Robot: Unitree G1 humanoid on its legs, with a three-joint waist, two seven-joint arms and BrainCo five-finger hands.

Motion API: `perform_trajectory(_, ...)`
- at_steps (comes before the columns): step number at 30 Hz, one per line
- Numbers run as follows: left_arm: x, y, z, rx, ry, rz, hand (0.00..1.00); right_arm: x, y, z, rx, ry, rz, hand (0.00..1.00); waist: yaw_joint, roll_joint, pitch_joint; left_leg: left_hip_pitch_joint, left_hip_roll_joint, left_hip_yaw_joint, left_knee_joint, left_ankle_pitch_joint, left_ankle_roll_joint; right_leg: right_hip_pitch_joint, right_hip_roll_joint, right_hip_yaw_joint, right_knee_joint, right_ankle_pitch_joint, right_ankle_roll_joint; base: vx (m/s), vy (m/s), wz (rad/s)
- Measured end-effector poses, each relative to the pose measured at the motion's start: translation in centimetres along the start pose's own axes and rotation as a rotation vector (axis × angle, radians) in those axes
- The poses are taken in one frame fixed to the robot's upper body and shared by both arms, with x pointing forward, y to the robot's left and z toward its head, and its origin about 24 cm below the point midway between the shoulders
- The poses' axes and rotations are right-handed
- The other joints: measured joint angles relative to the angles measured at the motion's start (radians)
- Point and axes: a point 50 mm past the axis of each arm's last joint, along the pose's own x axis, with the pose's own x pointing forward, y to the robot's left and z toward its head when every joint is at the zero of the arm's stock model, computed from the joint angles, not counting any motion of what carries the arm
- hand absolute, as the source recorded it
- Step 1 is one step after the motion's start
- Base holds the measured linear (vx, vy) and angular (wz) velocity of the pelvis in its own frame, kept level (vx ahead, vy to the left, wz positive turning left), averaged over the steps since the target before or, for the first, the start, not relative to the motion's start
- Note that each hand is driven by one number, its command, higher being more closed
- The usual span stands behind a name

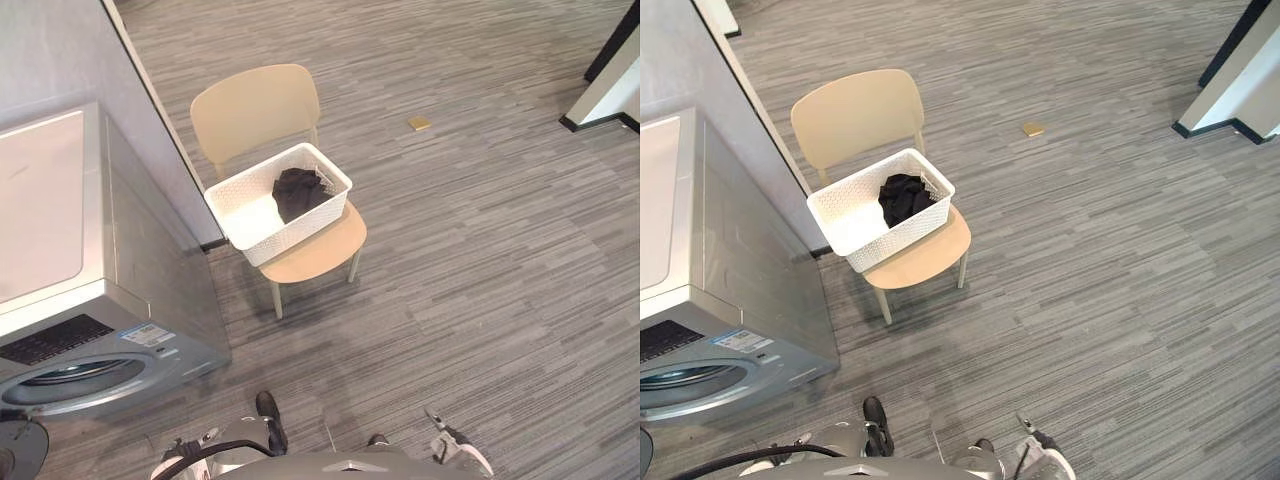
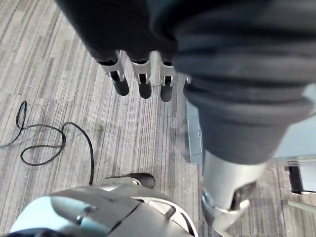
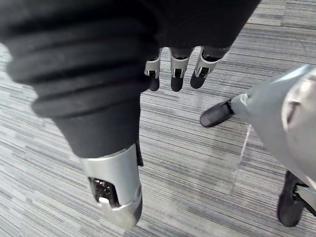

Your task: Pick up the laundry basket with both hands and put the clothes into the washing machine.

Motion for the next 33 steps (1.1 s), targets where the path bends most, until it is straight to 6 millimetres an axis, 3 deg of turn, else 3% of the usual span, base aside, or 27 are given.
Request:
perform_trajectory(2,0.0,0.0,-0.2,-0.006,0.005,0.001,0.00,-0.1,-0.2,-0.4,0.000,0.009,-0.005,0.00,0.001,0.000,0.000,0.016,-0.012,-0.001,0.009,-0.025,0.004,0.010,-0.017,-0.001,0.015,-0.010,0.000,0.04,0.092,-0.07)
perform_trajectory(4,0.0,0.2,-0.1,-0.008,0.004,0.004,0.00,-0.1,-0.6,-0.6,-0.008,0.015,-0.014,0.00,0.000,-0.004,-0.002,0.038,-0.038,-0.001,0.008,-0.058,0.011,0.012,-0.053,-0.004,0.070,-0.066,-0.002,0.04,0.099,0.05)
perform_trajectory(5,-0.1,0.4,-0.5,-0.015,0.014,0.010,0.00,-0.2,-1.3,-1.0,-0.043,0.025,-0.029,0.00,-0.001,-0.026,-0.013,0.064,-0.083,-0.022,-0.013,-0.076,0.012,-0.001,-0.108,-0.005,0.146,-0.126,-0.009,0.07,0.140,0.15)
perform_trajectory(6,-0.1,0.6,-0.6,-0.018,0.016,0.013,0.00,-0.2,-2.0,-1.4,-0.049,0.036,-0.044,0.00,-0.001,-0.031,-0.025,0.081,-0.103,-0.032,-0.034,-0.080,0.016,-0.004,-0.128,-0.006,0.188,-0.143,-0.012,0.14,0.143,0.24)
perform_trajectory(7,-0.1,0.4,-0.7,-0.015,0.017,0.007,0.00,-0.3,-2.9,-1.6,-0.065,0.044,-0.061,0.00,-0.007,-0.022,-0.031,0.096,-0.121,-0.058,-0.058,-0.078,0.018,-0.020,-0.148,0.000,0.294,-0.149,-0.029,0.12,0.142,0.44)
perform_trajectory(8,-0.1,0.2,-0.9,0.007,0.022,-0.002,0.00,-0.3,-3.0,-1.8,-0.103,0.055,-0.053,0.00,-0.023,-0.005,-0.036,0.119,-0.118,-0.096,-0.062,-0.077,0.021,-0.128,-0.188,0.040,0.552,-0.082,-0.058,0.10,0.108,0.54)
perform_trajectory(10,-0.1,0.4,-0.7,0.033,0.014,-0.010,0.00,-0.5,-2.6,-2.7,-0.124,0.077,-0.036,0.00,-0.032,-0.011,-0.033,0.160,-0.114,-0.130,-0.080,-0.078,0.022,-0.204,-0.193,0.129,0.723,0.022,-0.059,0.13,0.080,0.51)
perform_trajectory(11,0.0,0.2,-0.3,0.040,0.002,-0.017,0.00,-0.6,-2.3,-3.0,-0.137,0.084,-0.023,0.00,-0.037,-0.007,-0.029,0.185,-0.108,-0.154,-0.092,-0.079,0.025,-0.252,-0.181,0.197,0.831,0.011,-0.043,0.24,0.026,0.42)
perform_trajectory(12,0.0,0.7,-0.3,0.046,0.001,-0.007,0.00,-0.5,-1.7,-3.0,-0.148,0.086,-0.002,0.00,-0.035,-0.029,-0.028,0.195,-0.103,-0.173,-0.094,-0.079,0.030,-0.296,-0.171,0.208,0.881,-0.083,-0.035,0.19,-0.027,0.36)
perform_trajectory(14,0.1,0.7,0.2,0.060,-0.011,-0.008,0.00,-0.5,-1.4,-2.9,-0.161,0.081,0.015,0.00,-0.031,-0.036,-0.021,0.203,-0.091,-0.214,-0.094,-0.083,0.025,-0.337,-0.155,0.187,0.821,-0.160,-0.021,0.19,-0.103,0.57)
perform_trajectory(16,0.0,0.1,0.1,0.039,-0.006,-0.016,0.00,-0.6,-1.5,-3.1,-0.150,0.084,0.012,0.00,-0.035,-0.015,-0.016,0.217,-0.061,-0.261,-0.090,-0.092,0.009,-0.342,-0.135,0.195,0.594,-0.165,-0.016,0.23,-0.179,0.73)
perform_trajectory(17,0.0,0.0,0.0,0.029,-0.001,-0.015,0.00,-0.6,-1.6,-3.0,-0.146,0.077,0.011,0.00,-0.035,-0.008,-0.016,0.222,-0.049,-0.269,-0.089,-0.097,0.001,-0.340,-0.129,0.207,0.516,-0.145,-0.014,0.24,-0.281,0.70)
perform_trajectory(18,0.0,0.2,-0.4,0.000,0.010,-0.004,0.00,-0.6,-1.9,-3.0,-0.147,0.073,0.009,0.00,-0.031,-0.003,-0.019,0.224,-0.015,-0.299,-0.069,-0.126,-0.043,-0.326,-0.111,0.243,0.316,-0.057,-0.012,0.21,-0.279,0.61)
perform_trajectory(21,0.0,0.6,-0.5,-0.006,0.007,0.012,0.00,-0.8,-2.1,-3.8,-0.145,0.094,0.003,0.00,-0.031,-0.021,-0.037,0.221,0.019,-0.357,-0.043,-0.155,-0.087,-0.324,-0.102,0.271,0.274,0.013,-0.004,0.25,-0.398,0.65)
perform_trajectory(22,0.0,1.1,-0.3,-0.032,-0.001,0.028,0.00,-1.0,-2.4,-4.6,-0.141,0.115,-0.002,0.00,-0.030,-0.044,-0.057,0.218,0.029,-0.386,-0.041,-0.168,-0.116,-0.319,-0.095,0.267,0.275,0.056,0.035,0.36,-0.622,0.98)
perform_trajectory(23,-0.2,0.5,-1.0,-0.058,0.017,0.020,0.00,-1.0,-3.1,-4.2,-0.138,0.106,-0.023,0.00,-0.030,-0.005,-0.079,0.219,0.088,-0.420,-0.051,-0.168,-0.123,-0.312,-0.060,0.207,0.329,0.008,0.027,0.31,-0.510,0.84)
perform_trajectory(24,-0.3,0.1,-1.7,-0.071,0.035,0.012,0.00,-0.9,-3.7,-3.8,-0.142,0.100,-0.037,0.00,-0.028,0.014,-0.092,0.217,0.116,-0.432,-0.059,-0.147,-0.134,-0.313,-0.039,0.183,0.344,-0.015,0.016,0.35,-0.442,0.82)
perform_trajectory(25,-0.5,-0.4,-2.2,-0.089,0.052,0.002,0.00,-0.8,-4.4,-3.4,-0.140,0.093,-0.056,0.00,-0.030,0.046,-0.109,0.213,0.154,-0.439,-0.058,-0.094,-0.152,-0.299,-0.014,0.140,0.368,-0.047,0.002,0.29,-0.326,0.71)
perform_trajectory(27,-0.5,-0.5,-2.2,-0.118,0.055,0.000,0.00,-0.7,-4.2,-2.8,-0.137,0.080,-0.051,0.00,-0.040,0.055,-0.106,0.162,0.191,-0.465,0.033,-0.033,-0.135,-0.224,0.018,0.064,0.341,-0.074,-0.026,0.35,-0.471,0.91)
perform_trajectory(30,-0.4,-0.2,-1.5,-0.145,0.033,0.005,0.00,-0.5,-3.9,-2.4,-0.141,0.073,-0.047,0.00,-0.026,0.037,-0.092,0.023,0.231,-0.450,0.317,0.054,-0.085,-0.116,0.058,0.004,0.277,-0.090,-0.054,0.19,-0.333,0.49)
perform_trajectory(33,-0.4,-0.1,-1.5,-0.131,0.033,0.004,0.00,-0.2,-3.6,-1.2,-0.144,0.044,-0.044,0.00,-0.017,0.038,-0.079,-0.047,0.248,-0.353,0.457,0.073,-0.083,-0.071,0.062,-0.008,0.247,-0.093,-0.062,0.11,-0.151,0.00)
